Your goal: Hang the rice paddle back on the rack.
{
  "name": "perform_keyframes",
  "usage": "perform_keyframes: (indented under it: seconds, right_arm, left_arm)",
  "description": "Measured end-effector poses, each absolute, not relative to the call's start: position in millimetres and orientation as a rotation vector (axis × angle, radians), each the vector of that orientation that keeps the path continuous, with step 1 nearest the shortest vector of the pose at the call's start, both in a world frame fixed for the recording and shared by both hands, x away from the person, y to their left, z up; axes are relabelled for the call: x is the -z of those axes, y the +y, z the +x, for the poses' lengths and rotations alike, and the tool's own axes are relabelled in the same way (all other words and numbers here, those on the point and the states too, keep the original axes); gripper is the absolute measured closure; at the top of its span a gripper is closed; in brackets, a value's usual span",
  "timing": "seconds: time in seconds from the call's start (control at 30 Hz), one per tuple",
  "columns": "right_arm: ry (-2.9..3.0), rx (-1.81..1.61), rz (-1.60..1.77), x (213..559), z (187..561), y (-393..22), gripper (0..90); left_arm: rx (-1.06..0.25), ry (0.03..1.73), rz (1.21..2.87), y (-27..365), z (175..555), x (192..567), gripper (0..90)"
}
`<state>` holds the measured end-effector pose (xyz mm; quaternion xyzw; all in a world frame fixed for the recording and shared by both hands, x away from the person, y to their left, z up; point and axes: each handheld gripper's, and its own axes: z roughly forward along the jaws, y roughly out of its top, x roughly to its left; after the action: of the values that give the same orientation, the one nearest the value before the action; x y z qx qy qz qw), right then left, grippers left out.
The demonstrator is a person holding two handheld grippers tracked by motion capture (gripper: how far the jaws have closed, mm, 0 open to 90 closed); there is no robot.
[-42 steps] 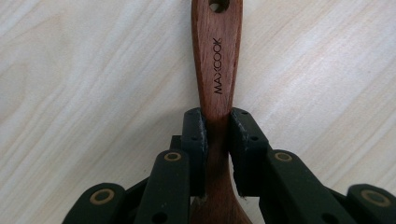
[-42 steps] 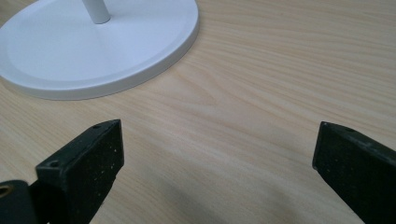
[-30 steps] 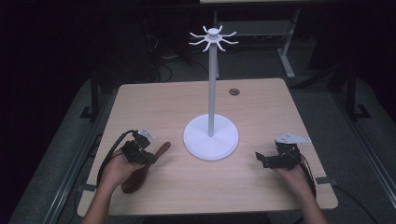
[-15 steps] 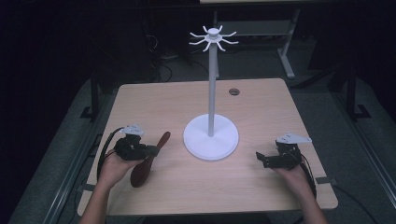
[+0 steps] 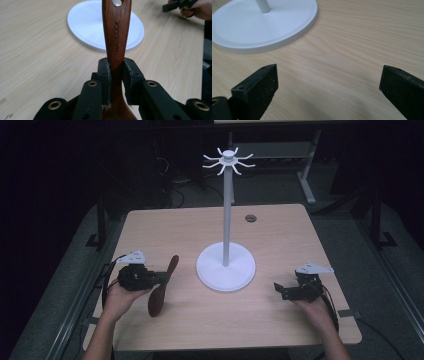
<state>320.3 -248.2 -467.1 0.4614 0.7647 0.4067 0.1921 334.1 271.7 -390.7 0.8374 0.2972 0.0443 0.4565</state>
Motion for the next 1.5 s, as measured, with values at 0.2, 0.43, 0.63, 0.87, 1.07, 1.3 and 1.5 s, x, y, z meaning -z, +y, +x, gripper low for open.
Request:
perform_keyframes:
  seconds: [0.2,0.43,0.63,0.87,1.07,1.3,1.5]
  right_arm:
    - [2.15,-1.138,1.285,467,320,-247,1.7]
    - [2.149,-1.142,1.293,467,320,-248,1.7]
    - [2.149,-1.14,1.29,467,320,-248,1.7]
    - [2.142,-1.144,1.296,467,319,-249,1.7]
    - [2.147,-1.139,1.296,467,320,-248,1.7]
    - [2.145,-1.134,1.296,468,320,-248,1.7]
    - [2.142,-1.137,1.296,468,320,-250,1.7]
  left_arm:
    - [-0.116,0.706,2.016,275,333,387,76.8]
    - [-0.107,0.697,1.946,279,331,383,76.9]
    - [-0.121,0.686,1.919,281,329,378,77.0]
    - [-0.13,0.675,1.883,283,327,372,77.0]
    - [-0.153,0.664,1.865,283,325,361,77.0]
    - [-0.173,0.654,1.85,282,326,347,77.0]
    - [-0.181,0.645,1.849,279,330,336,77.0]
